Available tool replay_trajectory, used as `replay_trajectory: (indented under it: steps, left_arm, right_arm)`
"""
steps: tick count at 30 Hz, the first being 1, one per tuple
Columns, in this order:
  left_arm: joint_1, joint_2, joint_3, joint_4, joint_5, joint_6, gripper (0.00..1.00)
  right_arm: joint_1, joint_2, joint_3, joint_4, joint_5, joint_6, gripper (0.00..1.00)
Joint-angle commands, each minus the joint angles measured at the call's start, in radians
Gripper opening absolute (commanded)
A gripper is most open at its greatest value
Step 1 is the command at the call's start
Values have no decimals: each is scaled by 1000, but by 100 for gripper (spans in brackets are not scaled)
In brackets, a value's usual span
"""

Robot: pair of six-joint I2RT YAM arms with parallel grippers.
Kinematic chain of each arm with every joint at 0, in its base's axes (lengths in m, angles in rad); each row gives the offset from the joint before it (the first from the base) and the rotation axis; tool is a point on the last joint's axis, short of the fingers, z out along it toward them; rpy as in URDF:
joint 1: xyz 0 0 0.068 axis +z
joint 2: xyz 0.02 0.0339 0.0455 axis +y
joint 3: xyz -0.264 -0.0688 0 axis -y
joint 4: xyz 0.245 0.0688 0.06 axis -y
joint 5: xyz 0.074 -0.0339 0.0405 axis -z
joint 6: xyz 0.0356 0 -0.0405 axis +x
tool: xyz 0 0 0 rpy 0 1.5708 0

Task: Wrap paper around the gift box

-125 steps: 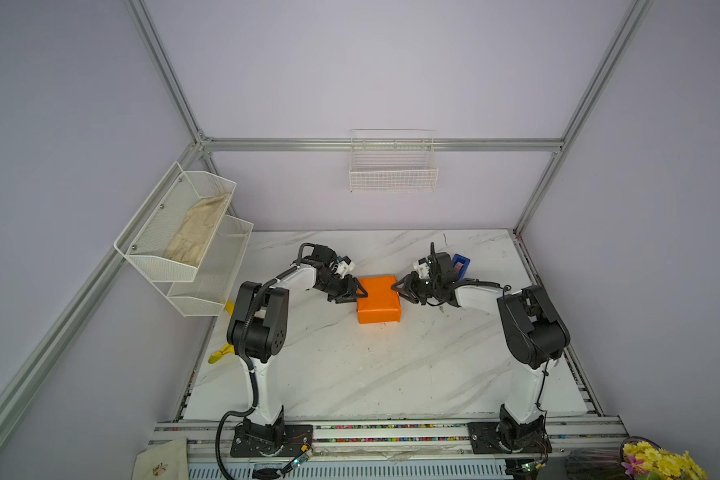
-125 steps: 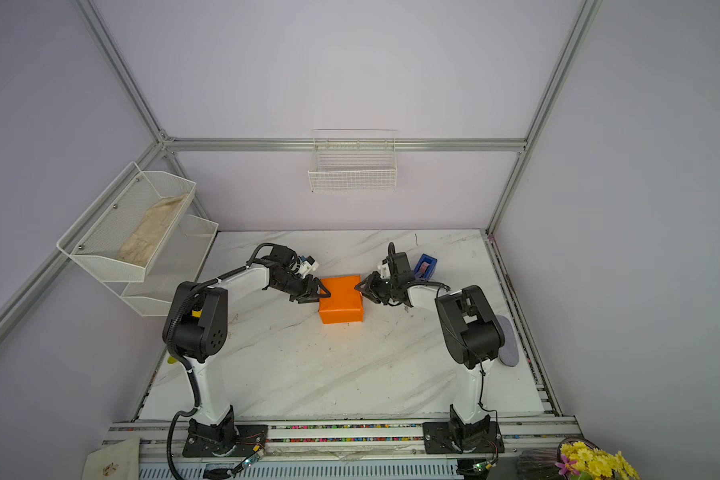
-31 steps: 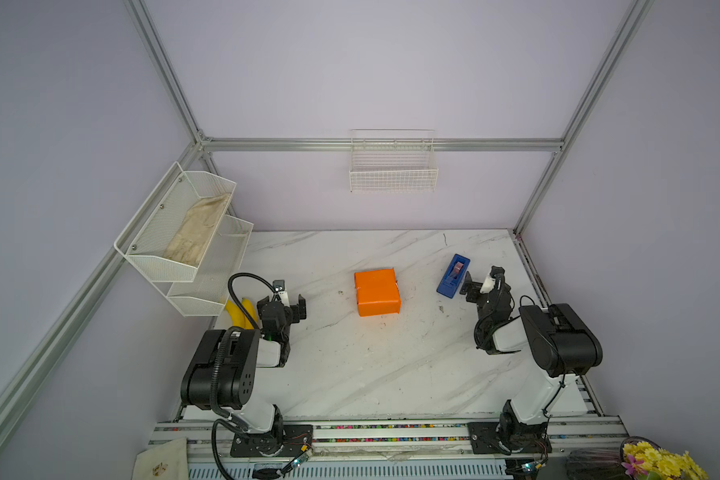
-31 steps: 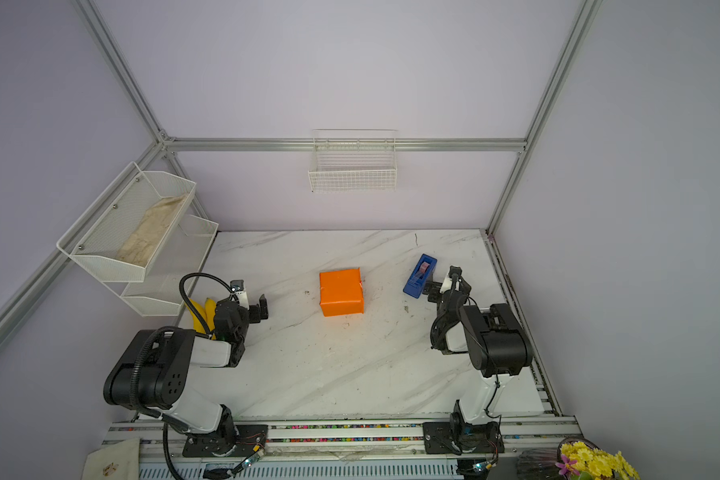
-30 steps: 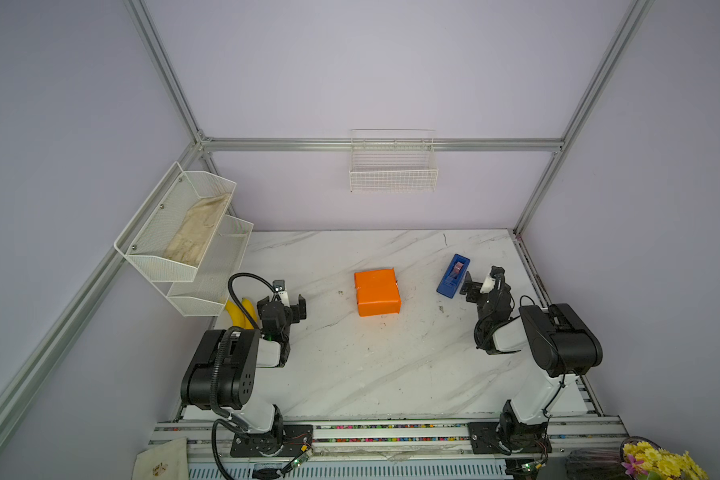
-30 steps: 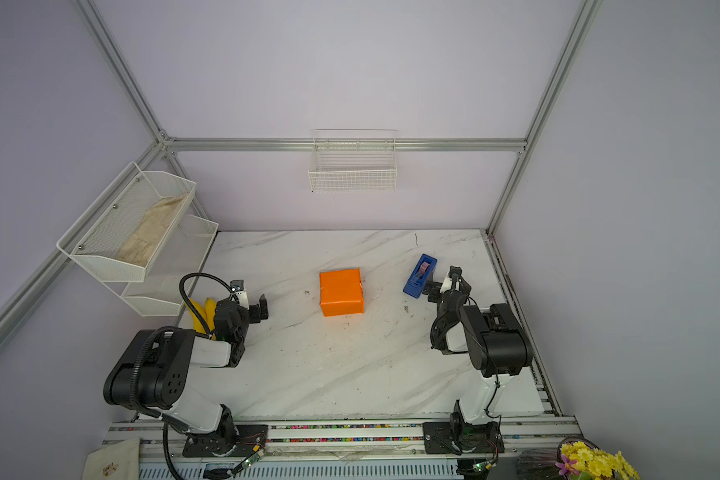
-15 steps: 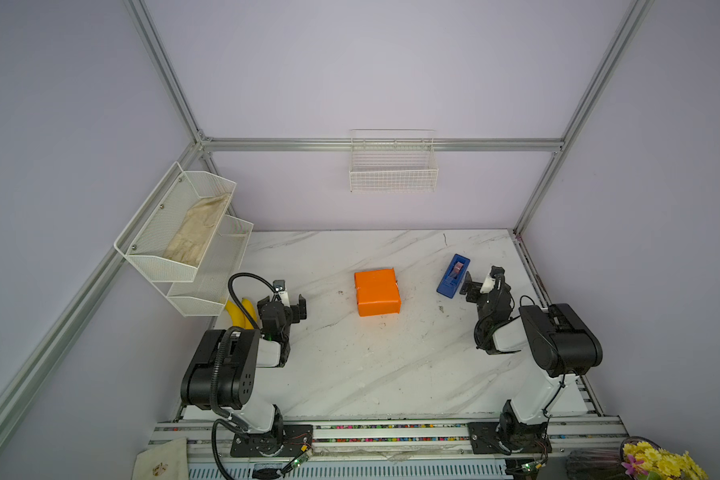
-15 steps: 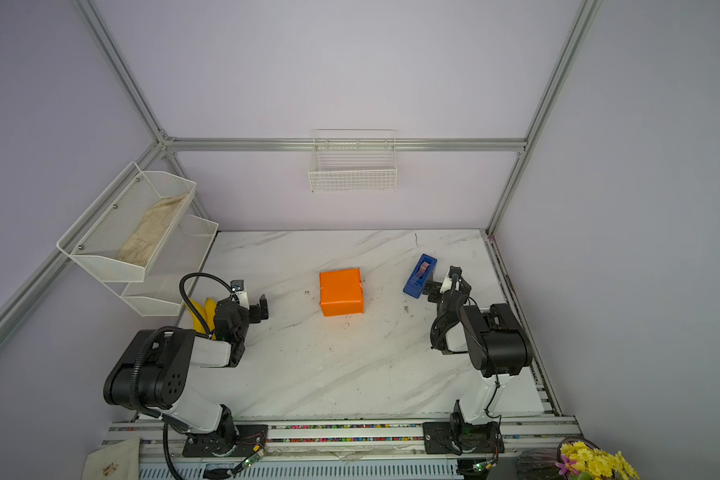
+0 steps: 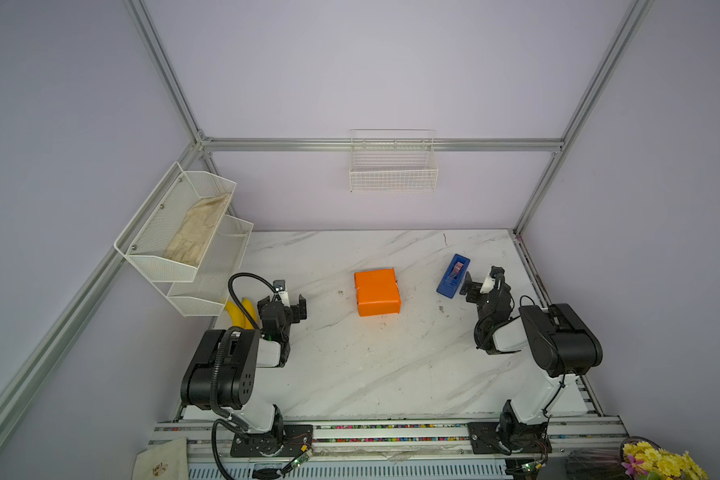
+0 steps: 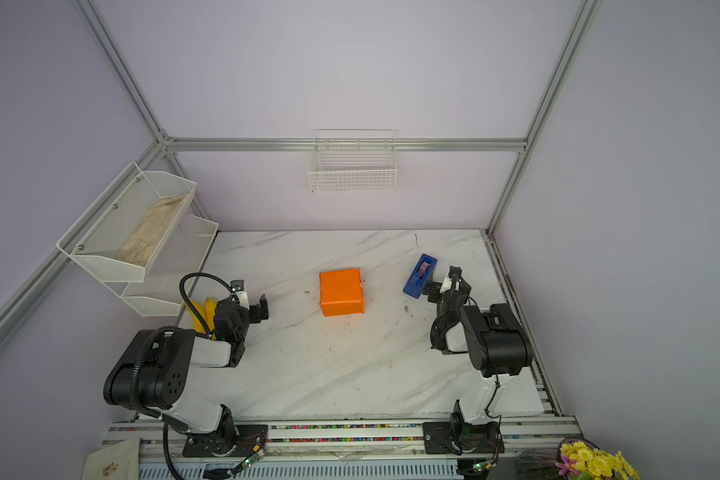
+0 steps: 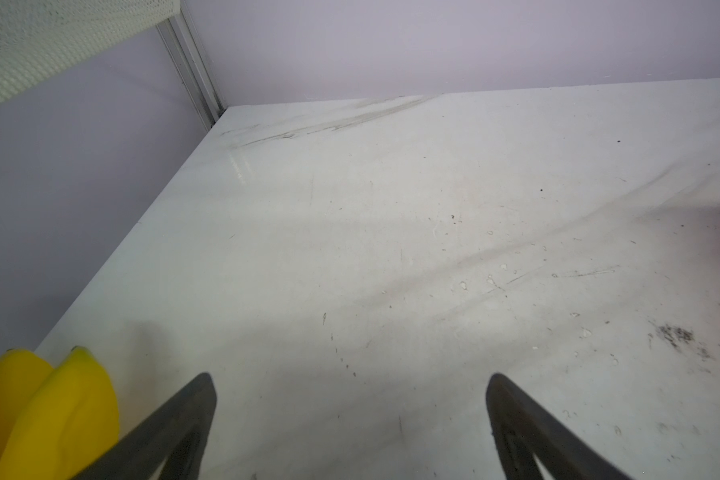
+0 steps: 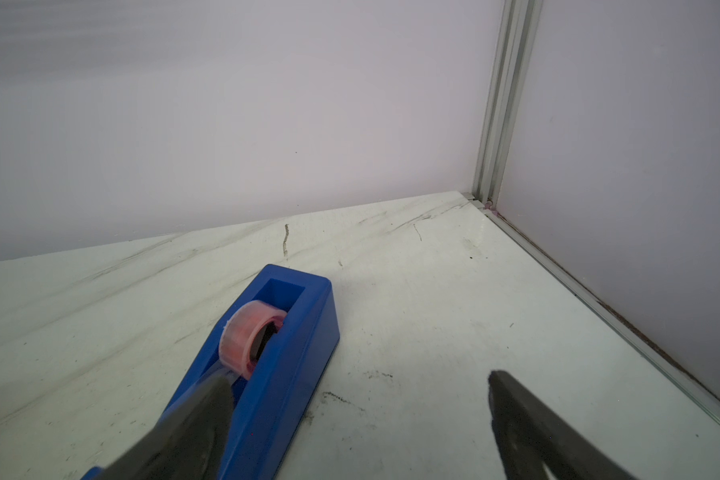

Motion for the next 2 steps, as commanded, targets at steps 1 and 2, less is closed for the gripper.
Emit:
replay_trajectory:
  steps: [1,2]
  left_arm:
    - [2,-23,25,39,8,-15,100]
    - [2,-23,25,39,7,-13,100]
  right_arm:
    - [5,-13,1,21,0,-25,97]
    - [8,-13,-1,21,-1,-27,97]
